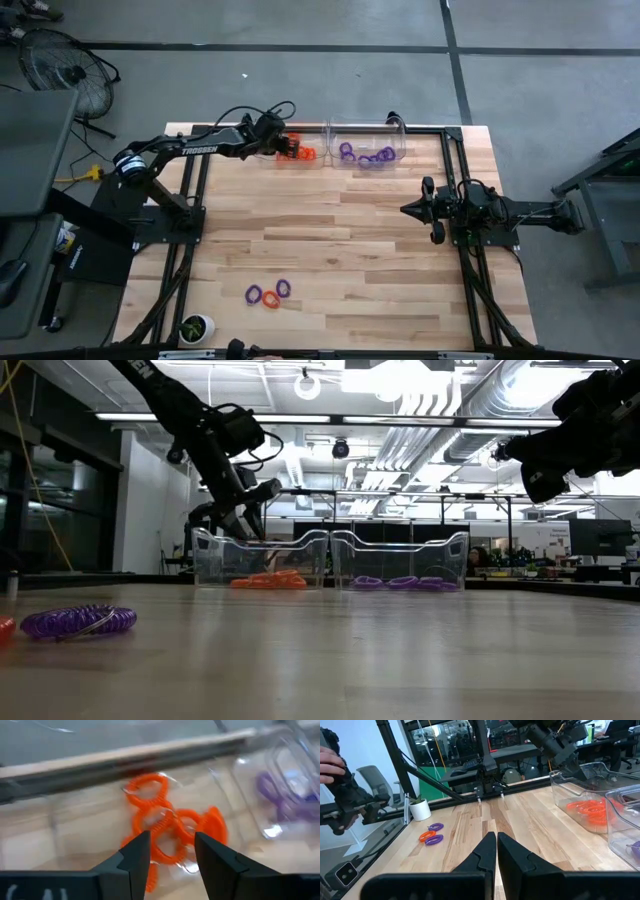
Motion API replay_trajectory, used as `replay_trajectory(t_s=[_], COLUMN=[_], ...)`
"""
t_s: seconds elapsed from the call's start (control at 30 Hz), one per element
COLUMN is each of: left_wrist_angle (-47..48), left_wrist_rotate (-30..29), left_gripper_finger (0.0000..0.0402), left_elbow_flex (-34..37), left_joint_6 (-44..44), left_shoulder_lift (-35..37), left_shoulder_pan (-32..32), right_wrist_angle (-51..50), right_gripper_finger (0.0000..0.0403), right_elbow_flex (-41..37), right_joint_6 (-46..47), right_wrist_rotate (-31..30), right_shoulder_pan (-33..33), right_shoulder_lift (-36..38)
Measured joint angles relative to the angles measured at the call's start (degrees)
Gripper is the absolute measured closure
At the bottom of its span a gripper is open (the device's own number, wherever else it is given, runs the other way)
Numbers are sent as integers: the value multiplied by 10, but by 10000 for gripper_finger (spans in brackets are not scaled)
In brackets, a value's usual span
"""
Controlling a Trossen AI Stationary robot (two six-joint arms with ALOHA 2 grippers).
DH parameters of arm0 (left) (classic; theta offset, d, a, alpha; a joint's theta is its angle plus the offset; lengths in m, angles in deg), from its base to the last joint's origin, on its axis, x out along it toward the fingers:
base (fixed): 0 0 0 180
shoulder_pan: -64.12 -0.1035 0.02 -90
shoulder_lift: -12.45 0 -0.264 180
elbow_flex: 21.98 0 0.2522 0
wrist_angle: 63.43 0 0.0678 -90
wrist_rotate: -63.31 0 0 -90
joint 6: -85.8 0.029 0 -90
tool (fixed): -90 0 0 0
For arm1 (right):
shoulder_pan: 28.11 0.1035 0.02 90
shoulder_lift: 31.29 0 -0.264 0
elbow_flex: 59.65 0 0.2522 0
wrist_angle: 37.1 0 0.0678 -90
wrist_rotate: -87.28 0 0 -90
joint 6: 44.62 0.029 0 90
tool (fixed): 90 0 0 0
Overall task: Sort spring keychains
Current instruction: Put the violet spring keychain into the right transparent bin
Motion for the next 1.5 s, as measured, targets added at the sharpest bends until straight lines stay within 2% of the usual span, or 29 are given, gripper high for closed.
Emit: replay_trajectory(t_s=[0.2,0.4,0.53,0.73,1.0,1.2,1.5], left_wrist_angle=[12,45,93,166,269,357,395], left_wrist_rotate=[45,40,41,41,-5,-20,-38], left_gripper_finger=[248,260,299,385,400,400,401], left_elbow_flex=[-17,-33,-41,-40,-40,-40,-40], left_joint_6=[32,64,91,117,112,44,-89], left_shoulder_lift=[7,30,46,77,104,104,104], left_shoulder_pan=[13,41,67,128,268,394,559], right_wrist_angle=[0,0,0,0,0,0,0], right_gripper_finger=[391,391,391,391,391,391,391], right_elbow_flex=[0,0,0,0,0,0,0], right_joint_6=[0,0,0,0,0,0,0], right_wrist_rotate=[0,0,0,0,0,0,0], right_shoulder_pan=[0,0,0,0,0,0,0], right_shoulder_lift=[0,0,0,0,0,0,0])
